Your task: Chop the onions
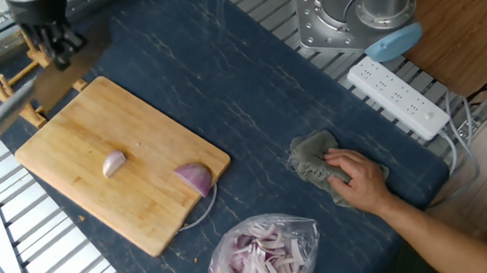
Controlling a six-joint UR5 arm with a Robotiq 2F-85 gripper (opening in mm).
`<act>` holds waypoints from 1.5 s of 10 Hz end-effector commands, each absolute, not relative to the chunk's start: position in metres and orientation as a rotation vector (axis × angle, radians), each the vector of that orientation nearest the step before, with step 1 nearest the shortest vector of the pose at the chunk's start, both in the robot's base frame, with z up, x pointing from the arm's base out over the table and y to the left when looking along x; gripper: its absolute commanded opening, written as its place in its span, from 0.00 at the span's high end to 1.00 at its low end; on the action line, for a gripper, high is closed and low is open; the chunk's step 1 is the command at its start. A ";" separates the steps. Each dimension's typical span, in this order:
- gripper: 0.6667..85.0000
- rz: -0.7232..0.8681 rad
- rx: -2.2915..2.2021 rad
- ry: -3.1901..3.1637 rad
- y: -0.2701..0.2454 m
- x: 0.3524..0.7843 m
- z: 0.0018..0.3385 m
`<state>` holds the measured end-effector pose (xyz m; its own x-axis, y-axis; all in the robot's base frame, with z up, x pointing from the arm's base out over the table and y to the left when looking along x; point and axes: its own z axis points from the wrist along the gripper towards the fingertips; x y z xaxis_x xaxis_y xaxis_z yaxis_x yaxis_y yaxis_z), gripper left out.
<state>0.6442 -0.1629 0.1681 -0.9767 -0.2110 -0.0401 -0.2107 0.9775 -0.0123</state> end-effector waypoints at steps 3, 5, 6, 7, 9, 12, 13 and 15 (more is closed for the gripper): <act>1.00 -0.051 -0.235 3.070 -0.212 0.686 0.139; 1.00 0.004 -0.177 3.081 -0.205 0.683 0.139; 1.00 0.040 -0.182 3.067 -0.199 0.687 0.139; 1.00 0.050 -0.182 3.072 -0.197 0.685 0.139; 1.00 0.011 -0.167 3.078 -0.204 0.684 0.139; 1.00 0.044 -0.166 3.080 -0.199 0.683 0.139; 1.00 0.035 -0.171 3.081 -0.200 0.683 0.139; 1.00 0.059 -0.217 3.072 -0.173 0.675 0.136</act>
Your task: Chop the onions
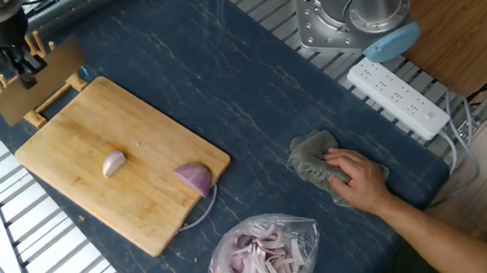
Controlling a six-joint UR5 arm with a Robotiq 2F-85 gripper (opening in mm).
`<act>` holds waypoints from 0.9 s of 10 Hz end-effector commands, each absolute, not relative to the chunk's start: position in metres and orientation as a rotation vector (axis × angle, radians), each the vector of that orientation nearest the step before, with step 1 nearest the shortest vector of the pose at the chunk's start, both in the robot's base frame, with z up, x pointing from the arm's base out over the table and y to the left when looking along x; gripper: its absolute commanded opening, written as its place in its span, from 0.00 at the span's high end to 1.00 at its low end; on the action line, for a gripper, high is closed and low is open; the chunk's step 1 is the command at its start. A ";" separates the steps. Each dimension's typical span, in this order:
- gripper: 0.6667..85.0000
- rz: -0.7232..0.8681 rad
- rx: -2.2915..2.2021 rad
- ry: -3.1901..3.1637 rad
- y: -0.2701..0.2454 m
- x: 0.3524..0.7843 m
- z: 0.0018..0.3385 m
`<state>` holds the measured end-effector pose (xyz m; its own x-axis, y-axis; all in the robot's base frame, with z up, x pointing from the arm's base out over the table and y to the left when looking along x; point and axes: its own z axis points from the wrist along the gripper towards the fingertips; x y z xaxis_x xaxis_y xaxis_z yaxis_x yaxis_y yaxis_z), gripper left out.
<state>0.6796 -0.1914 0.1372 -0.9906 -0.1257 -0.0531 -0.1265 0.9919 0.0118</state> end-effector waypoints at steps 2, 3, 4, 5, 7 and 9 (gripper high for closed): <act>1.00 0.051 -0.173 3.085 -0.170 0.670 0.134; 1.00 0.016 -0.182 3.088 -0.180 0.672 0.134; 1.00 -0.006 -0.184 3.079 -0.199 0.681 0.136; 1.00 -0.125 -0.124 3.079 -0.219 0.682 0.137; 1.00 -0.075 -0.018 3.082 -0.212 0.682 0.136; 1.00 -0.025 -0.029 3.065 -0.203 0.686 0.136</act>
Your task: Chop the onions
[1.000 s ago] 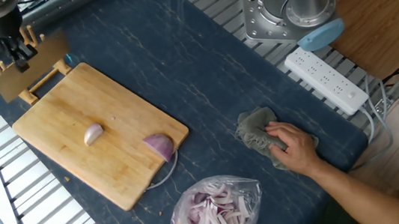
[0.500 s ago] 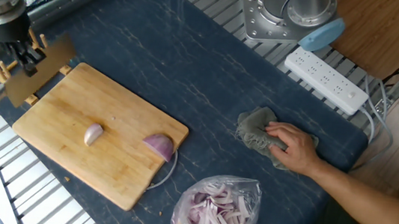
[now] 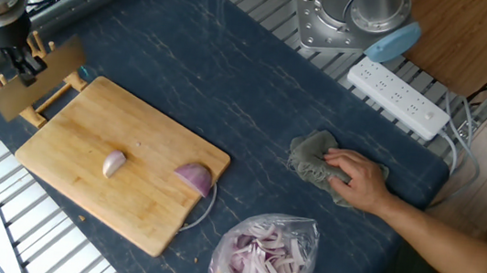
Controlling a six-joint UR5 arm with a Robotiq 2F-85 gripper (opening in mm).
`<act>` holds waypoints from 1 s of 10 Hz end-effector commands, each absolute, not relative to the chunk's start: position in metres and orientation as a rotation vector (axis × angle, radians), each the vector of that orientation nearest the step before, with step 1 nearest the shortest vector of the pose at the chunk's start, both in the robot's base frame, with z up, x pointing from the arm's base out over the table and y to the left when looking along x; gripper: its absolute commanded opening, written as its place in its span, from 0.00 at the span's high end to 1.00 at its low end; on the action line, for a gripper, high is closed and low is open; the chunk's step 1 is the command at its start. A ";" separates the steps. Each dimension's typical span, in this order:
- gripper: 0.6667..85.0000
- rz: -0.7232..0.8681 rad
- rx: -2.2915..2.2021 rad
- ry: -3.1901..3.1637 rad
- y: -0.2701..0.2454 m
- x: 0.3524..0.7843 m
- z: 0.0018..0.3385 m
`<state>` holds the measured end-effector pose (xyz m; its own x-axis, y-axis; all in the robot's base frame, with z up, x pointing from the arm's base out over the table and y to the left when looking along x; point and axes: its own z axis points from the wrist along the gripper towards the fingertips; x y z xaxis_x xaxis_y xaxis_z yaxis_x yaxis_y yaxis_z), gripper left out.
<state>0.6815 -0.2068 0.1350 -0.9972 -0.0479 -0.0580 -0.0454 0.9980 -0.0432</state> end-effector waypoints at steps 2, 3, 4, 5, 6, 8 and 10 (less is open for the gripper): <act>1.00 0.009 -0.056 3.062 -0.197 0.687 0.136; 1.00 -0.006 -0.080 3.063 -0.200 0.686 0.136; 1.00 -0.003 -0.120 3.065 -0.195 0.686 0.137; 1.00 -0.015 -0.181 3.061 -0.173 0.690 0.145; 1.00 0.052 -0.179 3.069 -0.138 0.689 0.152; 1.00 0.073 -0.187 3.088 -0.096 0.689 0.165; 1.00 0.141 -0.201 3.114 -0.067 0.681 0.163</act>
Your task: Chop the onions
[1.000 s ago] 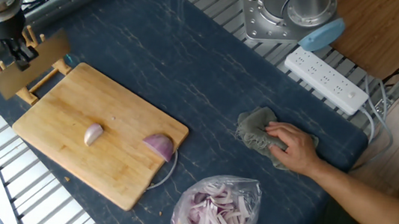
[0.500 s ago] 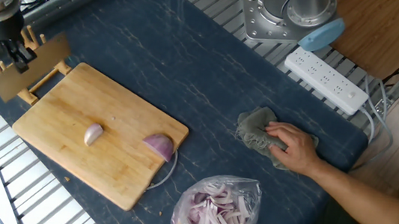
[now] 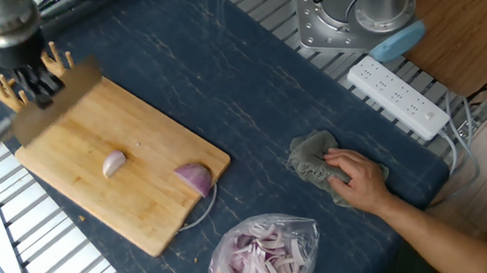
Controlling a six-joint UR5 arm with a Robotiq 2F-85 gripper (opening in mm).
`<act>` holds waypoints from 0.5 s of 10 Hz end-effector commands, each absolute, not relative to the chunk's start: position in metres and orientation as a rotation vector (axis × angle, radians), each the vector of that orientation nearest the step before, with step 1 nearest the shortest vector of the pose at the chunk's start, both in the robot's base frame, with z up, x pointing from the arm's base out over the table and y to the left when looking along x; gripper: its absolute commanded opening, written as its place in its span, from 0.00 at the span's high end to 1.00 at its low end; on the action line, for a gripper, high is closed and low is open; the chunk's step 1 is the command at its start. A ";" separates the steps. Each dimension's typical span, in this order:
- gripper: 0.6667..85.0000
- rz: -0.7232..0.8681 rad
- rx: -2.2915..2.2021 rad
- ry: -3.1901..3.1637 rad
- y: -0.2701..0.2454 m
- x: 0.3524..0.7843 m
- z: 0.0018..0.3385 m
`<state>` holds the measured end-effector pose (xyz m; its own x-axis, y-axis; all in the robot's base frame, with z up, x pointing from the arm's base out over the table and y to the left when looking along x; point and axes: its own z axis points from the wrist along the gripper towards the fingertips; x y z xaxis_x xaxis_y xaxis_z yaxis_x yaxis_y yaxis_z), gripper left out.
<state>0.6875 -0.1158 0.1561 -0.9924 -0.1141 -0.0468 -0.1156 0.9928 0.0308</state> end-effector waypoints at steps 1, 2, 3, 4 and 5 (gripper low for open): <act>1.00 0.225 -0.194 3.126 -0.046 0.674 0.162; 1.00 0.234 -0.238 3.139 -0.040 0.669 0.159; 1.00 0.209 -0.299 3.142 -0.044 0.668 0.157; 1.00 0.142 -0.366 3.140 -0.056 0.669 0.154; 1.00 0.093 -0.396 3.137 -0.066 0.671 0.152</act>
<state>0.6726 -0.0653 0.1543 -0.9816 -0.1912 0.0027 -0.1903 0.9782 0.0829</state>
